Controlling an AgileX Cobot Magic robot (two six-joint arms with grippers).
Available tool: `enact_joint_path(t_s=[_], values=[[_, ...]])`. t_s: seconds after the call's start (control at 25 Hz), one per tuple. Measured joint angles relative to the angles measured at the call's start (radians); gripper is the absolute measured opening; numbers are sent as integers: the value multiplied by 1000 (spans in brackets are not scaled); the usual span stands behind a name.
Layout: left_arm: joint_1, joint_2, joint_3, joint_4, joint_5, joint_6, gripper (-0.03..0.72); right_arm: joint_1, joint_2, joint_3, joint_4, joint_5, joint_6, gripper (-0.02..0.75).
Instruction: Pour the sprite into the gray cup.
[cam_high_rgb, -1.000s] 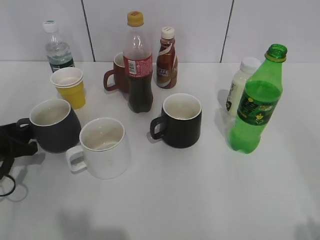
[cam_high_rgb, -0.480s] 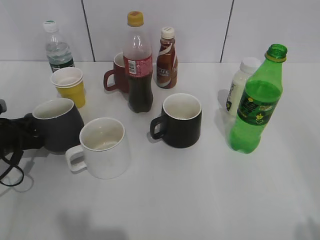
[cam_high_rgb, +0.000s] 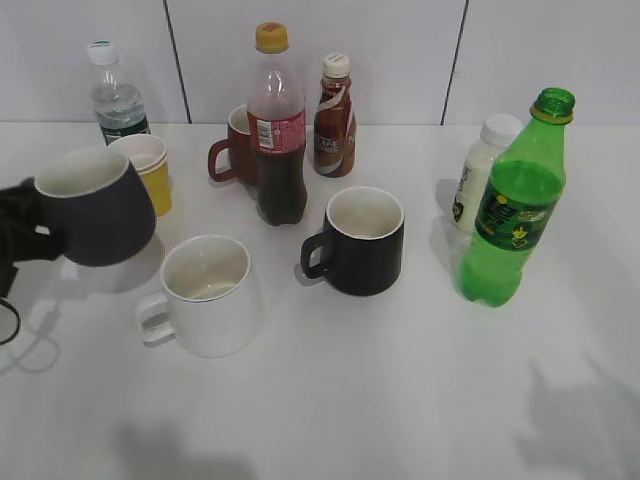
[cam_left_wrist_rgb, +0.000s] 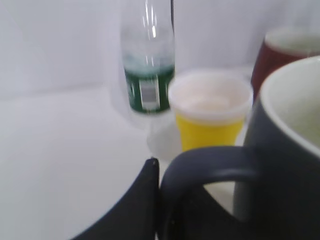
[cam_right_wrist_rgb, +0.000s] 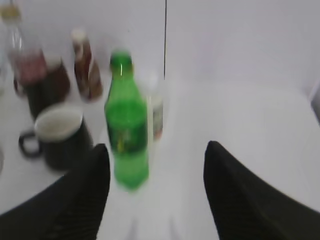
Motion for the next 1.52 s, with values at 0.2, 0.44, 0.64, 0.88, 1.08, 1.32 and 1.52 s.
enact_joint_path(t_s=[0.2, 0.44, 0.64, 0.88, 1.08, 1.32, 1.52], values=[[0, -132, 34, 43, -1, 0, 48, 1, 308, 106, 220, -531, -234, 447], [0, -224, 47, 96, 19, -7, 48, 87, 679, 145, 382, -804, -293, 447], [0, -227, 47, 97, 32, -11, 48, 290, 852, 164, 382, -950, -295, 449], [0, -227, 47, 101, 33, -11, 48, 411, 1015, 236, 376, -1096, -285, 496], [0, -227, 47, 103, 33, -11, 48, 414, 1096, 237, 370, -1263, -284, 580], [0, -227, 47, 105, 33, -11, 48, 414, 1210, 237, 285, -1313, -158, 587], [0, -227, 47, 131, 33, -11, 48, 414, 1315, 212, 201, -1422, -57, 587]])
